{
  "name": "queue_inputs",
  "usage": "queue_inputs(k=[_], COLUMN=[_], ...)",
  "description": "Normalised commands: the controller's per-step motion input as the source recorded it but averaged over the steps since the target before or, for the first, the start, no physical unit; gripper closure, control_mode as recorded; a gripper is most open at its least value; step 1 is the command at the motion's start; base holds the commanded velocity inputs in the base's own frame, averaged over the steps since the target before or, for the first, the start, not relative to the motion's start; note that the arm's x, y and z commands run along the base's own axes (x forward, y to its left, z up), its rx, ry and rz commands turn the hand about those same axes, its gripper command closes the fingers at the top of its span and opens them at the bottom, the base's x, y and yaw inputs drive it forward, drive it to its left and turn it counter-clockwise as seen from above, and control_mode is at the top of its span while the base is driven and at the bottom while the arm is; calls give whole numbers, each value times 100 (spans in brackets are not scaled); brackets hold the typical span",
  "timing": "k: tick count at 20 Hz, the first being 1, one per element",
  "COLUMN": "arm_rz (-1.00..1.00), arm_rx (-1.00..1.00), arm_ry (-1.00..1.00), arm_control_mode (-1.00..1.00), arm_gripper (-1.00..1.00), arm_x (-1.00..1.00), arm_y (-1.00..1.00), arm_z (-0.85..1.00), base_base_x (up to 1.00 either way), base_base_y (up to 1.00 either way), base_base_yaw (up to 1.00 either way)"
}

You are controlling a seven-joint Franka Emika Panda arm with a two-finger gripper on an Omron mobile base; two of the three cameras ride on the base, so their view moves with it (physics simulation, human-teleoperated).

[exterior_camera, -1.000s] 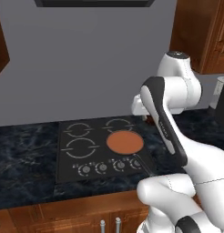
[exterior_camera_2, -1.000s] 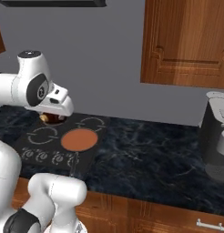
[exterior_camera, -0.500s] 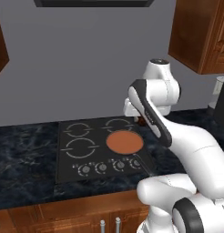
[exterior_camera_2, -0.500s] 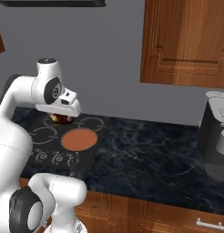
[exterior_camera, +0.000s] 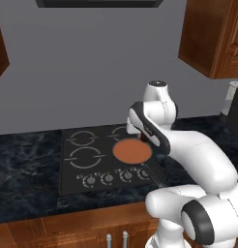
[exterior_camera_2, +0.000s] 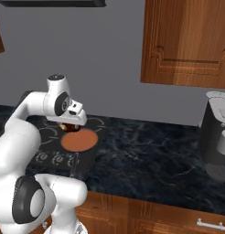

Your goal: Retrieve the steak from the fridge and place it on the saucepan with marinade on the stove.

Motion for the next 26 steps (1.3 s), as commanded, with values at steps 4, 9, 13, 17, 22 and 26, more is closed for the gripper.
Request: queue_inputs(k=[4,9,13,17,22,26], arm_rz=[0,0,0,0,0,0], arm_rx=[-1,0,0,0,0,0], arm_ry=[-4,-2,0,0,0,0], arm_control_mode=[-100,-100,-100,-100,-100,-100], arm_gripper=[100,100,100,100,100,100], arm_x=[33,33,50,40,32,21], arm_y=[0,0,1,9,17,4], arm_z=[-45,-44,-48,-41,-22,-21], base_base_x=[0,0,0,0,0,0], base_base_y=[0,0,0,0,0,0], base_base_yaw=[0,0,0,0,0,0])
